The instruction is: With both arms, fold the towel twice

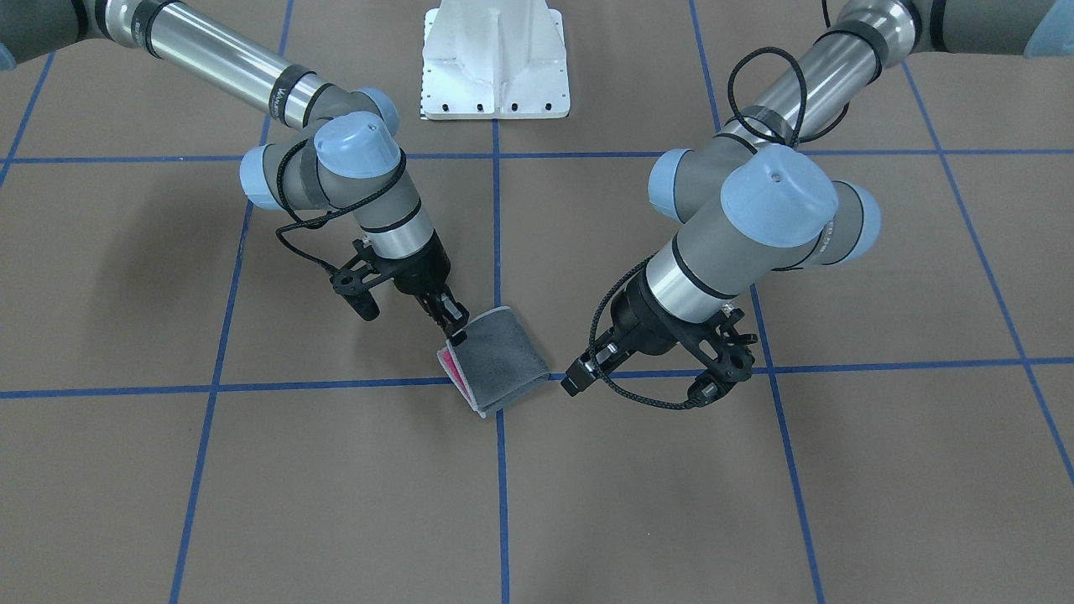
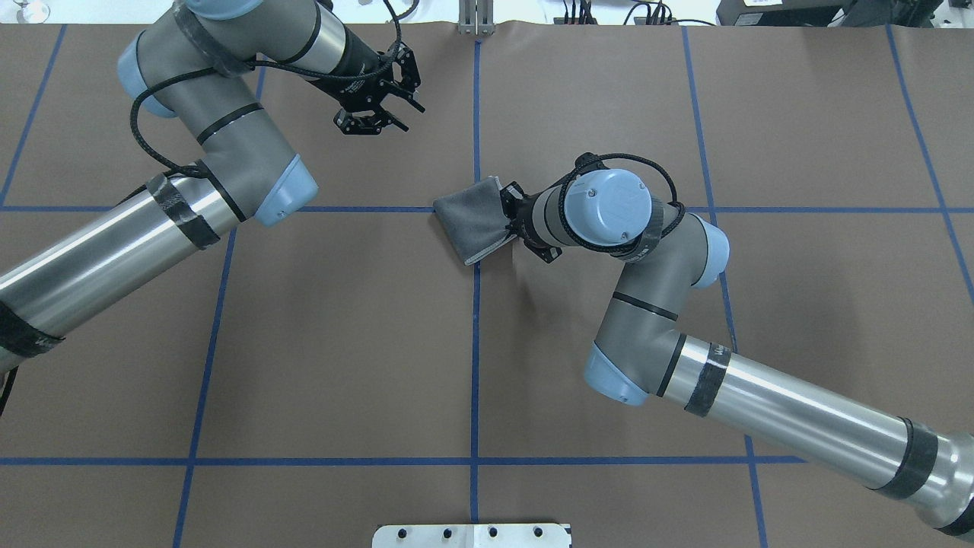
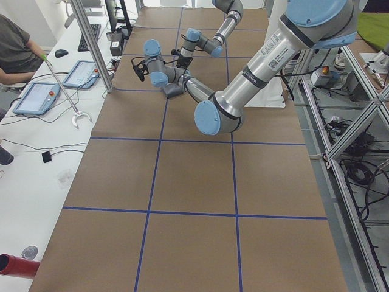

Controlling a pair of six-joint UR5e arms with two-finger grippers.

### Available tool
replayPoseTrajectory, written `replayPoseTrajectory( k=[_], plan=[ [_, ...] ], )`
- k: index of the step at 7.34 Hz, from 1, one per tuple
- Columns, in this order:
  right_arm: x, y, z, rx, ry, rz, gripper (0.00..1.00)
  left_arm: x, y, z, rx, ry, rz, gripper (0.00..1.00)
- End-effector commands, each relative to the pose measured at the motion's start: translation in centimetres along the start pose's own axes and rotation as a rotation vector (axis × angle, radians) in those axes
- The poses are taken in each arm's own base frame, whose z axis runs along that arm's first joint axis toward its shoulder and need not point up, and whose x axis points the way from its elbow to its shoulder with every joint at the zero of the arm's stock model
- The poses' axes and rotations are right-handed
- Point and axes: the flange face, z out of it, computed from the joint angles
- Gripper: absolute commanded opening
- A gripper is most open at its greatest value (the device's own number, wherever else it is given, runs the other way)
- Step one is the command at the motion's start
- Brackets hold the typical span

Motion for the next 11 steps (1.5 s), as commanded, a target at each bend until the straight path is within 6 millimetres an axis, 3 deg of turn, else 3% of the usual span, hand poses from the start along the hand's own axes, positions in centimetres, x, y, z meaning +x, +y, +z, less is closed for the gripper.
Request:
replayPoseTrajectory(
  k=[1, 3, 4, 6, 11],
  plan=[
    [0.0, -0.1, -0.2, 0.009, 0.009, -0.018, 0.00, 0.1, 0.1, 0.0, 0.001, 0.002, 0.001, 0.41],
    [0.1, -0.3, -0.1, 0.014, 0.009, -0.018, 0.00, 0.1, 0.0, 0.0, 0.001, 0.001, 0.001, 0.41],
    [0.2, -0.4, 0.0, 0.016, 0.011, -0.018, 0.05, 0.1, 0.1, 0.0, 0.001, 0.002, -0.008, 0.41],
    [0.7, -0.3, 0.5, 0.018, 0.023, -0.018, 0.25, 0.1, 0.1, 0.0, 0.001, 0.002, -0.014, 0.41],
    [1.2, -0.7, 0.8, 0.025, 0.029, -0.017, 0.27, 0.2, 0.2, -0.1, 0.000, 0.005, -0.017, 0.41]
  ],
)
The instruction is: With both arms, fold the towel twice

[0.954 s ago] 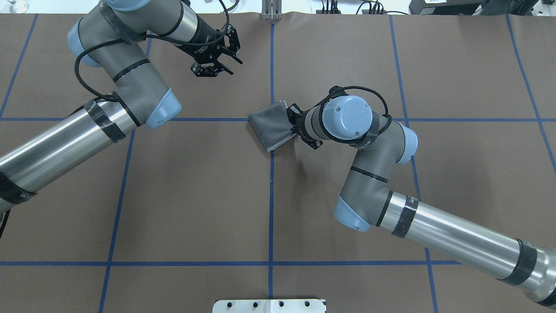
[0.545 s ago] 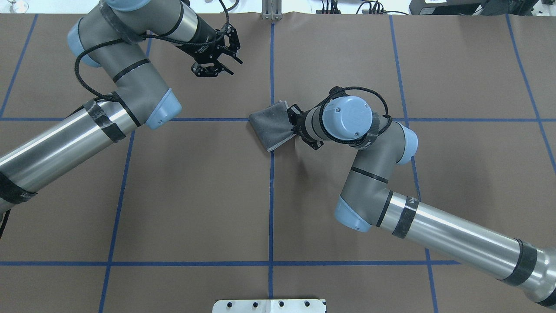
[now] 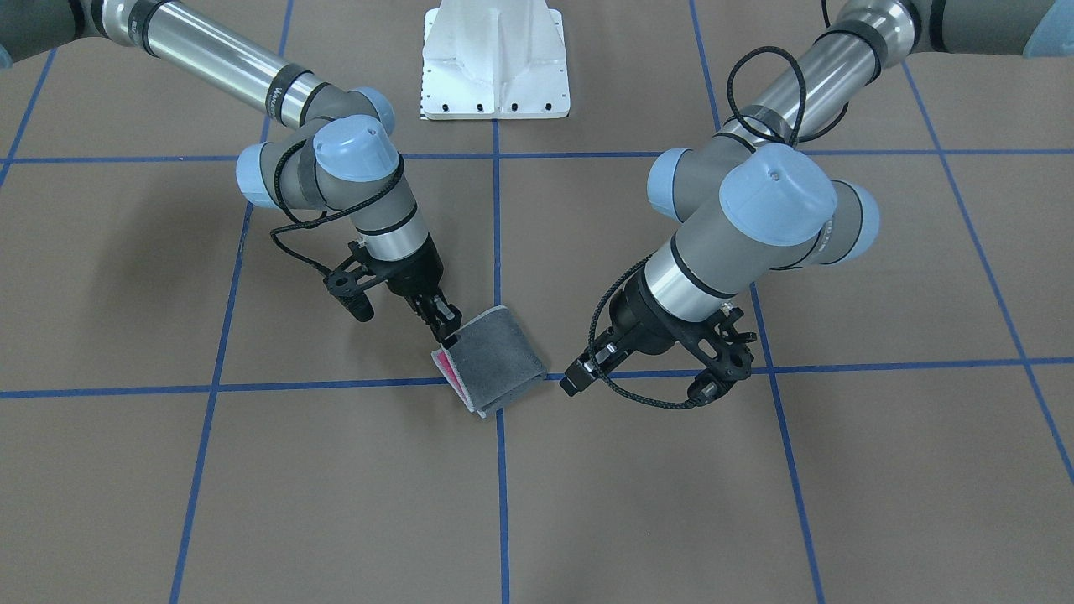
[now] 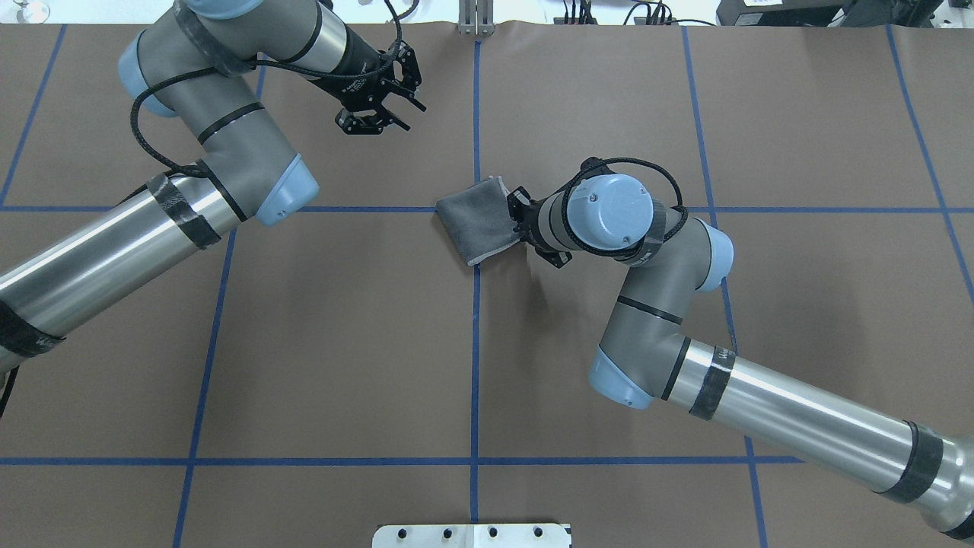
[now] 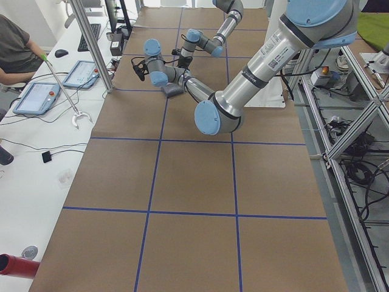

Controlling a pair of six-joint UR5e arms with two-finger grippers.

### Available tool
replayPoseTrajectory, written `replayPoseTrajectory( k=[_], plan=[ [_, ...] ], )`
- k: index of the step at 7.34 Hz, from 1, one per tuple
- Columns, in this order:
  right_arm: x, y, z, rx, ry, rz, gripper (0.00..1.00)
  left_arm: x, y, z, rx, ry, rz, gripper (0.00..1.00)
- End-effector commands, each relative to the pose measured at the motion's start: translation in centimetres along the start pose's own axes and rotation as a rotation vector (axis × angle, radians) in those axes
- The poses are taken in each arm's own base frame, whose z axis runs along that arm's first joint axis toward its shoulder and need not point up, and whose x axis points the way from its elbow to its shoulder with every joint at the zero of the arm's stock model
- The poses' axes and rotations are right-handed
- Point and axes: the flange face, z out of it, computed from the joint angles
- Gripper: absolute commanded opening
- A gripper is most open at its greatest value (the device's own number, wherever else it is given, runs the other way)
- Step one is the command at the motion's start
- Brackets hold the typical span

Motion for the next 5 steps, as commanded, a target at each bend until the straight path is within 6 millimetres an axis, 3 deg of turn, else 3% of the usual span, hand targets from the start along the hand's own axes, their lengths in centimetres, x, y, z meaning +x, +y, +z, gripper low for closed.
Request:
replayPoseTrajectory(
  k=[1, 3, 4, 5],
  plan=[
    [-0.10, 0.04, -0.04, 0.001, -0.003, 0.000, 0.27, 0.03, 0.02, -0.01, 0.000, 0.000, 0.000, 0.41],
    [0.25, 0.16, 0.19, 0.003, 0.002, -0.002, 0.25, -0.07, -0.04, 0.02, 0.000, -0.001, -0.001, 0.41],
    [0.25, 0.17, 0.19, 0.003, 0.002, -0.002, 0.16, 0.03, 0.02, -0.01, 0.000, 0.000, 0.000, 0.41],
    [0.17, 0.24, 0.15, 0.001, 0.001, -0.002, 0.00, 0.03, 0.02, -0.01, 0.000, 0.000, 0.000, 0.41]
  ],
)
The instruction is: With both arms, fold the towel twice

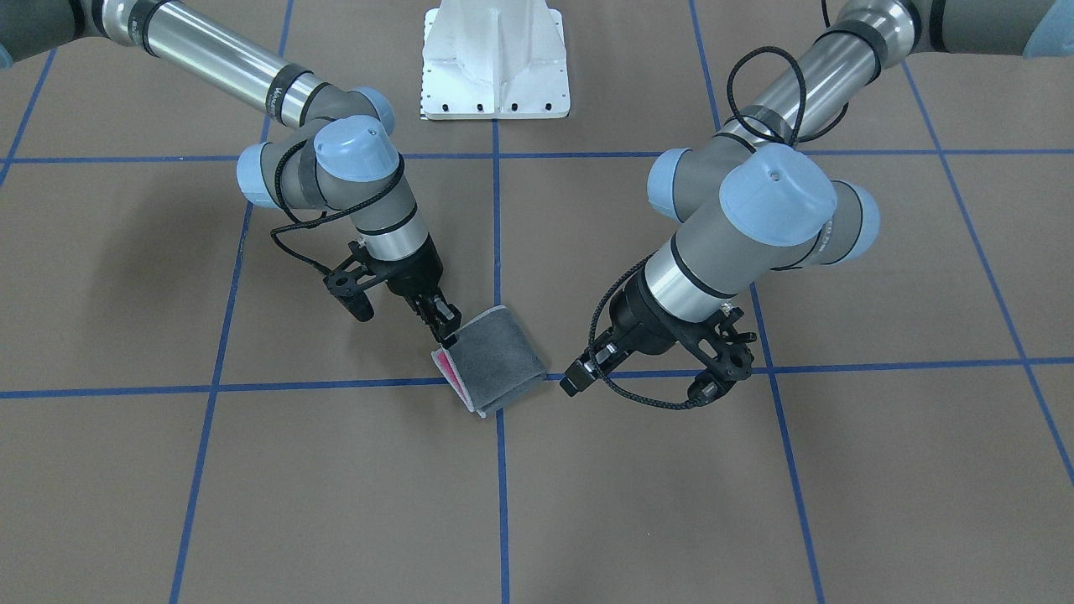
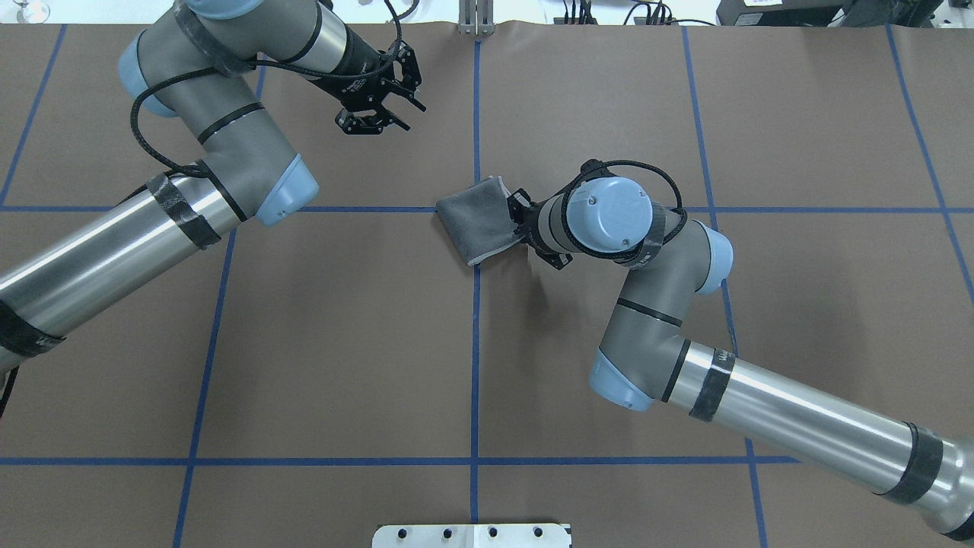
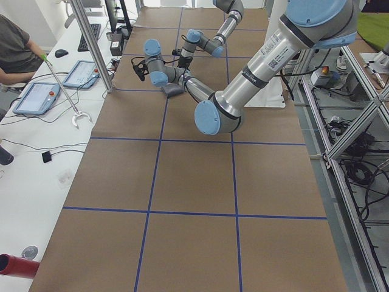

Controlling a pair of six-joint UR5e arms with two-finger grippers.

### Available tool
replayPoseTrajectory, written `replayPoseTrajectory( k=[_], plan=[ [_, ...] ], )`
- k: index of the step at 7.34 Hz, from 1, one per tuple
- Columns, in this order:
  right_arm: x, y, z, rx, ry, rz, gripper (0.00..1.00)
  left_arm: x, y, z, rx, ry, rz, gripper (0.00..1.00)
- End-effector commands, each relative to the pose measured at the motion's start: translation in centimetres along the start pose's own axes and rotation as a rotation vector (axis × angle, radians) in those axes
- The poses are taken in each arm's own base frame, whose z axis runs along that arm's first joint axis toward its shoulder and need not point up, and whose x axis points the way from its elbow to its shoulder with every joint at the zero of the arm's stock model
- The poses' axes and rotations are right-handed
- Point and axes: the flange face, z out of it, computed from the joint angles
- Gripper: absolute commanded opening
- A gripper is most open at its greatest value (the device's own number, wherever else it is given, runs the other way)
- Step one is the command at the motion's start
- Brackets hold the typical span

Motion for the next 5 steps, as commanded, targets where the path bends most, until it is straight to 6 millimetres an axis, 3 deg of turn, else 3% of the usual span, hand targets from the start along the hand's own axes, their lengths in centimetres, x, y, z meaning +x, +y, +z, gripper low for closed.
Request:
replayPoseTrajectory(
  k=[1, 5],
  plan=[
    [-0.04, 0.08, 0.00, 0.000, -0.001, 0.000, 0.00, 0.03, 0.03, -0.02, 0.000, 0.001, 0.000, 0.41],
    [-0.48, 0.22, -0.56, -0.003, 0.001, -0.031, 0.00, -0.10, -0.08, 0.07, 0.001, -0.002, -0.001, 0.41]
  ],
)
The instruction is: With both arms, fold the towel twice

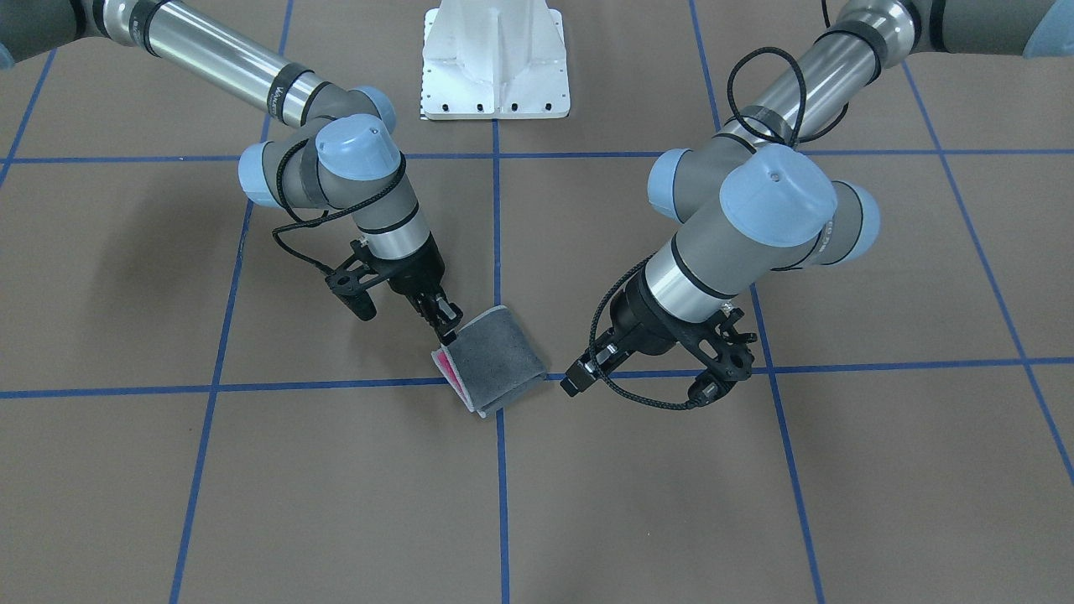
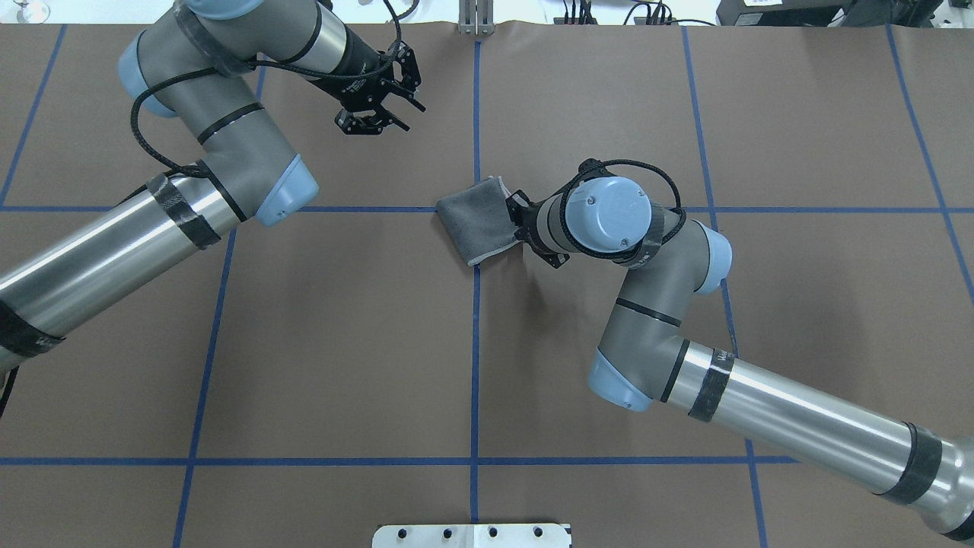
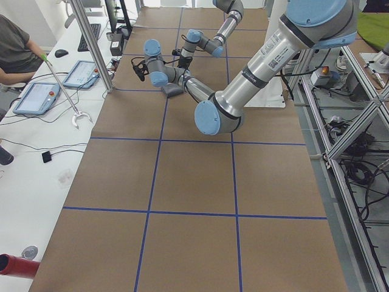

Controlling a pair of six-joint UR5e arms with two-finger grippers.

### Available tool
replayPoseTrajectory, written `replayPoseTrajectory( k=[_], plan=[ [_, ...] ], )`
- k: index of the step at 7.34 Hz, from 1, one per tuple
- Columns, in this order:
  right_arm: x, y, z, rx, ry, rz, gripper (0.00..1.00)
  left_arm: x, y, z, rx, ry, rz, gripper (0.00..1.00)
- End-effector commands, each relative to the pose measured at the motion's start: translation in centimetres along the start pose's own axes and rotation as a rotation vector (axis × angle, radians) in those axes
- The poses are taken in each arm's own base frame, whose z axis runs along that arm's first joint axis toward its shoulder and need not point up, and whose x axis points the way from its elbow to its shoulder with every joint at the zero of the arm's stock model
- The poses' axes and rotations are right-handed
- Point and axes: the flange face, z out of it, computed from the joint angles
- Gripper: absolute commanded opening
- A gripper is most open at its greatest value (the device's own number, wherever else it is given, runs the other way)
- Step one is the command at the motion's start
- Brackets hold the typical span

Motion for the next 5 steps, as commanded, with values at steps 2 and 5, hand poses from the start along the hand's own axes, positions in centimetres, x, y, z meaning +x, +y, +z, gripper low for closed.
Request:
replayPoseTrajectory(
  k=[2, 5],
  plan=[
    [-0.19, -0.26, -0.52, 0.007, 0.009, -0.016, 0.33, -0.02, -0.01, 0.01, 0.000, 0.000, 0.000, 0.41],
    [0.52, -0.38, -0.09, 0.008, 0.014, -0.002, 0.58, -0.02, -0.01, 0.01, 0.000, 0.000, 0.000, 0.41]
  ],
)
